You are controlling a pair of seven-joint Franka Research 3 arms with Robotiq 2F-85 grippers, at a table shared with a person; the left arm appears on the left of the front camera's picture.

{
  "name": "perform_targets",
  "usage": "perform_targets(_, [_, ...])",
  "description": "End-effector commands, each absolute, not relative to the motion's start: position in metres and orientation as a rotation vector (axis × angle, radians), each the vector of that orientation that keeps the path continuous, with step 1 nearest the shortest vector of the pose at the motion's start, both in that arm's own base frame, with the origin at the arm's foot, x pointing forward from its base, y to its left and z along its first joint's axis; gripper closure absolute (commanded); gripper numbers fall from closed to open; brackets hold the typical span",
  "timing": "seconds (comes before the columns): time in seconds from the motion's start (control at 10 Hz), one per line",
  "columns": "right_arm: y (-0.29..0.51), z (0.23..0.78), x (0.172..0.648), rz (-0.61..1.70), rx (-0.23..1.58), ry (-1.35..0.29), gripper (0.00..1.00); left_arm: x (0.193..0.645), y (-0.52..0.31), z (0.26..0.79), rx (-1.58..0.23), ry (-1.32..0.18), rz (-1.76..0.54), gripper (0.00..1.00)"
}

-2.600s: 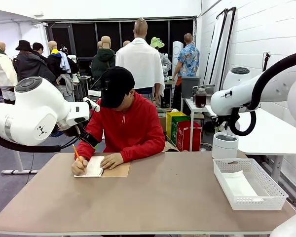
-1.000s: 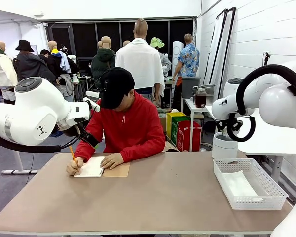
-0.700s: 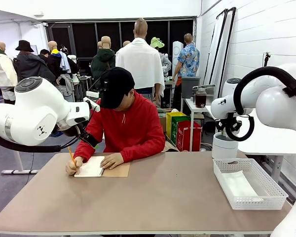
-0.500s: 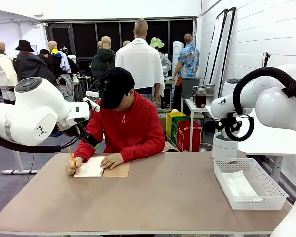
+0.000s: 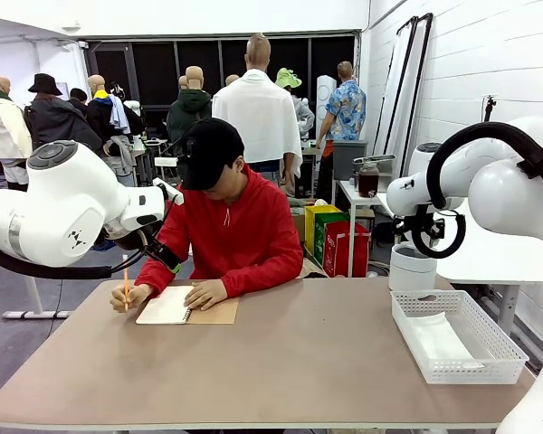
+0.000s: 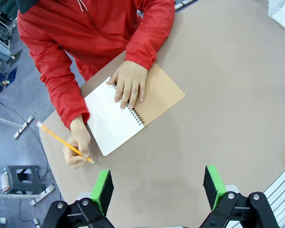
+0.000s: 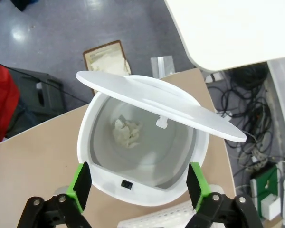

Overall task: Sort the paper based on its condition.
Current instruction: If a person hands you a paper, place it in the Organizing basket , and if it's crumpled, put it in the Trash can.

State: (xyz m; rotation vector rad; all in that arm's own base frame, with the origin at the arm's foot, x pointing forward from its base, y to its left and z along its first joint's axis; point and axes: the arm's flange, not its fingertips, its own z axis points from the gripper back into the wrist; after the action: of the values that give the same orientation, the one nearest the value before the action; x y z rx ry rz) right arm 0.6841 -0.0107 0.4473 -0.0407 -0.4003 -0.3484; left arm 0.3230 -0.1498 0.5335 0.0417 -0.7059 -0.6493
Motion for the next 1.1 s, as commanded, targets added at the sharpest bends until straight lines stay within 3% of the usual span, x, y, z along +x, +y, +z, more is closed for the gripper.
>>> perform_targets(0.0, [-0.0103, 0.4509, 0.6833, -0.359, -0.031, -0.383, 0.00, 0.3226, -0.1497, 0.5338, 0.043, -0.707, -0.650, 0.00])
perform_targets(1.0, [-0.0108, 0.4480, 0.6838, -0.349, -0.041, -0.399, 0.00, 0.3226, -0.1497, 0.5338, 0.043, -0.707, -0.650, 0.00])
